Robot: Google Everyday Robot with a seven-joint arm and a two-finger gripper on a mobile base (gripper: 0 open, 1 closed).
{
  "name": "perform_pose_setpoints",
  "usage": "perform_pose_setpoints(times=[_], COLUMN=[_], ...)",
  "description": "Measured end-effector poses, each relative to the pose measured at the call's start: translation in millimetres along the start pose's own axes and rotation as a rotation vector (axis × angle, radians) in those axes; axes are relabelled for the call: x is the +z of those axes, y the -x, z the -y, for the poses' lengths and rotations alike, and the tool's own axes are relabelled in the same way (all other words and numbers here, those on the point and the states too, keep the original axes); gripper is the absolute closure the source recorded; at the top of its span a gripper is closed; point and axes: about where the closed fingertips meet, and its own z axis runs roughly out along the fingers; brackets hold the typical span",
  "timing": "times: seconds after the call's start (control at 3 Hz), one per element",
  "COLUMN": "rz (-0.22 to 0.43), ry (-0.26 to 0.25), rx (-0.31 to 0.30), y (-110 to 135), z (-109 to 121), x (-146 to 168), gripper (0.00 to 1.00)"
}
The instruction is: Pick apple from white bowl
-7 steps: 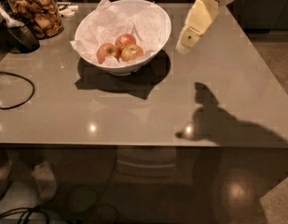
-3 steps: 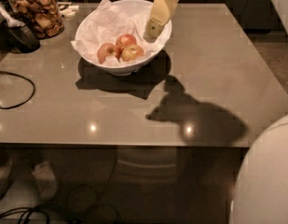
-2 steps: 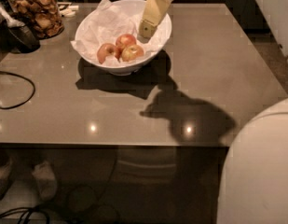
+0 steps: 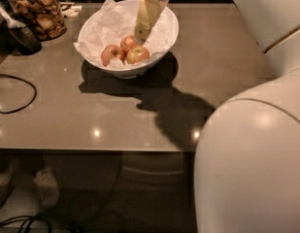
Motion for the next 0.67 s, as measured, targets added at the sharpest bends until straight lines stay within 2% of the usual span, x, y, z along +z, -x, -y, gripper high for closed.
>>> perform_pose_setpoints(times=[0.33, 0.67], rz=[-0.019, -0.033], ry=[-0.009, -0.014], rx=[0.006, 0.004], y=[7.1, 13.2], z=[12.0, 21.1], x=[11.3, 22.9], gripper=[0.28, 0.25])
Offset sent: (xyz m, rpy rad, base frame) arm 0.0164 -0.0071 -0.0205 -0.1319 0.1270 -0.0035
